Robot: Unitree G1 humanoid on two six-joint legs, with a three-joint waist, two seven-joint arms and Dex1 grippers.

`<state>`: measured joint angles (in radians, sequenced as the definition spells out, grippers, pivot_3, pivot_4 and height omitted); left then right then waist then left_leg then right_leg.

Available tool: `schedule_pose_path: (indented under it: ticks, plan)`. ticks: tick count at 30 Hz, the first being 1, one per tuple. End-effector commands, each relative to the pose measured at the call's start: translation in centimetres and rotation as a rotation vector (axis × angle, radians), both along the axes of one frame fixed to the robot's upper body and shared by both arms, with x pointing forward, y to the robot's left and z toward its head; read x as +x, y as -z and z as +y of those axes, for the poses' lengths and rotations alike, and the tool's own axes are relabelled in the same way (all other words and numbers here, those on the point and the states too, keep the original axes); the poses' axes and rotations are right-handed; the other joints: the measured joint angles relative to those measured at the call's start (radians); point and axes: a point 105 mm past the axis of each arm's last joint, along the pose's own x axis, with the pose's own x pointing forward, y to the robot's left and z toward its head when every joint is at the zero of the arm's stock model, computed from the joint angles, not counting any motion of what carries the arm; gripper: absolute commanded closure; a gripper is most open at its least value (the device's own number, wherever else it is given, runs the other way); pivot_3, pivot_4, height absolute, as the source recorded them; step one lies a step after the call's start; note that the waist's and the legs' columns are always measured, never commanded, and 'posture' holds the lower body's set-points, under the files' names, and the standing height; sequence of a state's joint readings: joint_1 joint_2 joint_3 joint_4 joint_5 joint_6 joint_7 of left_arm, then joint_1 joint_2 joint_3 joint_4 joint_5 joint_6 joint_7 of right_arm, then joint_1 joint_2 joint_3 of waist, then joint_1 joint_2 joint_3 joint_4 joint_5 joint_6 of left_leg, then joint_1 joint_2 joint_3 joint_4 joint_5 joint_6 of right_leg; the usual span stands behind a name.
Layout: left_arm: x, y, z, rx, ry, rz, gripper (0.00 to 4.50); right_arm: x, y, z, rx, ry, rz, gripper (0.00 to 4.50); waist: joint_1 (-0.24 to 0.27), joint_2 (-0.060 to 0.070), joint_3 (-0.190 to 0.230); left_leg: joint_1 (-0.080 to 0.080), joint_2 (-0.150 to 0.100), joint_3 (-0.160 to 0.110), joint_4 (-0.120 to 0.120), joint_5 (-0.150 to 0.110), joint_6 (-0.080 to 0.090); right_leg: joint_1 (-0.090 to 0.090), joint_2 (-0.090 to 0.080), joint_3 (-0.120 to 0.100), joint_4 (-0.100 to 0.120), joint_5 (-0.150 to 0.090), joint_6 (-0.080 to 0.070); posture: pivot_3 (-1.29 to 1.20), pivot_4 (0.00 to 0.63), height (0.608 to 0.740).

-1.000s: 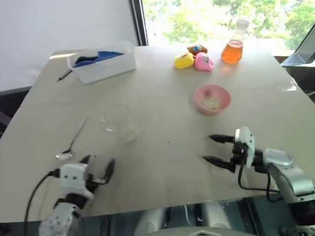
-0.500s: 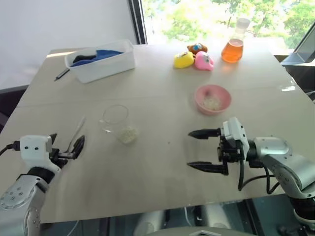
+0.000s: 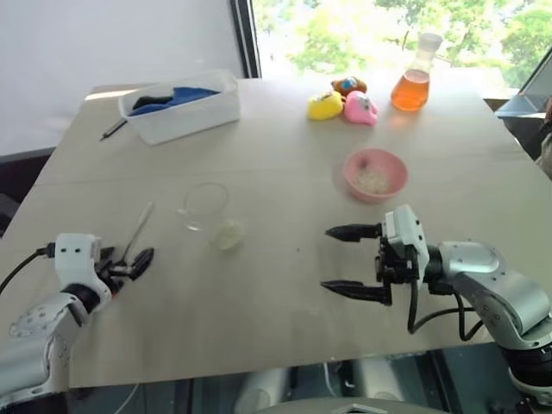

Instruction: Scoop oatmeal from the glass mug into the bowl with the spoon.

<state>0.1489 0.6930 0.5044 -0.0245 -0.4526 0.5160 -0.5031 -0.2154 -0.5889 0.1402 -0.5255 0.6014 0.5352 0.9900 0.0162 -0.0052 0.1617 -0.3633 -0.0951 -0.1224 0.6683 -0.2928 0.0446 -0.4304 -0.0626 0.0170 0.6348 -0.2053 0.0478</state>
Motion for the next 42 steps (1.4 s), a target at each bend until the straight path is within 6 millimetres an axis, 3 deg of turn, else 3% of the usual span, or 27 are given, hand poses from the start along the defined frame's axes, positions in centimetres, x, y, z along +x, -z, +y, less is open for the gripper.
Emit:
schedule_pose_path:
  ticks: [1, 4, 12, 19, 21, 25, 30, 34, 39, 42]
  plan:
    - [-1.0, 2.4, 0.3, -0.053, -0.018, 0.128, 0.08, 0.0, -0.6, -0.3, 0.016, 0.014, -0.036, 0.00, -0.001, 0.003, -0.001, 0.000, 0.000, 0.000, 0.000, 0.000, 0.000, 0.000, 0.000, 0.000, 0.000, 0.000, 0.000, 0.00, 0.150, 0.740]
    - [-1.3, 2.6, 0.9, -0.067, -0.052, 0.141, 0.93, 0.1, -0.5, -0.4, 0.013, 0.027, -0.037, 0.00, -0.002, 0.005, -0.002, 0.001, 0.000, 0.001, 0.000, 0.000, 0.000, 0.000, 0.000, 0.001, 0.001, 0.000, 0.000, 0.00, 0.150, 0.740]
    - [-3.0, 3.7, 0.7, -0.097, -0.082, 0.156, 4.45, 0.2, -0.2, -0.4, 0.009, 0.025, -0.034, 0.00, -0.005, 0.008, -0.004, 0.002, 0.000, 0.003, 0.000, 0.000, 0.000, 0.000, 0.000, 0.005, 0.003, 0.000, 0.000, 0.00, 0.150, 0.740]
    - [-4.6, 4.3, 0.4, -0.093, -0.137, 0.110, 4.45, 0.5, 0.3, -0.6, -0.002, 0.009, -0.030, 0.00, -0.006, 0.013, -0.007, 0.002, 0.000, 0.004, -0.001, -0.001, 0.001, 0.000, 0.000, 0.008, 0.002, 0.000, 0.000, 0.00, 0.150, 0.740]
    - [-4.5, 3.2, 0.3, -0.075, -0.148, 0.018, 4.45, 0.5, 0.3, -0.7, -0.003, 0.003, -0.029, 0.00, -0.006, 0.013, -0.007, 0.002, 0.000, 0.004, -0.001, -0.001, 0.001, 0.000, 0.000, 0.008, 0.002, 0.000, 0.000, 0.00, 0.150, 0.740]
    - [-4.5, -0.8, -1.5, -0.114, -0.104, -0.262, 4.45, 0.7, 0.5, -0.8, -0.011, 0.001, -0.032, 0.00, -0.003, 0.009, -0.006, 0.001, 0.001, 0.004, 0.000, -0.001, 0.001, 0.000, 0.000, 0.008, 0.002, 0.000, 0.000, 0.00, 0.150, 0.740]
    - [-8.1, -1.0, -4.1, -0.092, -0.059, -0.340, 4.45, 0.8, 0.8, -1.1, -0.014, 0.004, -0.030, 0.00, -0.004, -0.002, -0.004, -0.001, 0.002, 0.003, 0.000, -0.001, 0.000, 0.000, 0.000, 0.005, -0.001, 0.000, 0.000, 0.00, 0.150, 0.740]
    - [-8.6, -2.5, -4.3, -0.068, -0.086, -0.413, 4.45, 0.8, 0.9, -1.0, -0.018, -0.004, -0.028, 0.00, 0.009, -0.004, -0.002, -0.003, 0.002, 0.002, 0.000, -0.002, 0.003, 0.000, -0.002, 0.001, -0.004, 0.000, 0.000, 0.00, 0.150, 0.740]
    - [-6.1, -8.4, -4.4, -0.014, -0.075, -0.617, 4.45, 1.1, 0.3, -0.9, -0.018, -0.014, -0.040, 0.00, 0.023, -0.006, -0.002, -0.004, 0.002, -0.002, 0.001, -0.002, 0.003, 0.000, -0.001, -0.003, -0.004, 0.000, 0.000, 0.00, 0.150, 0.740]
    - [-4.5, -11.8, -6.6, -0.013, 0.045, -0.708, 4.45, 2.0, 0.1, -1.0, -0.020, 0.027, -0.039, 0.00, 0.021, -0.005, -0.002, -0.003, 0.002, -0.002, 0.001, 0.000, 0.000, 0.001, 0.000, -0.003, -0.004, 0.001, -0.002, 0.00, 0.150, 0.740]
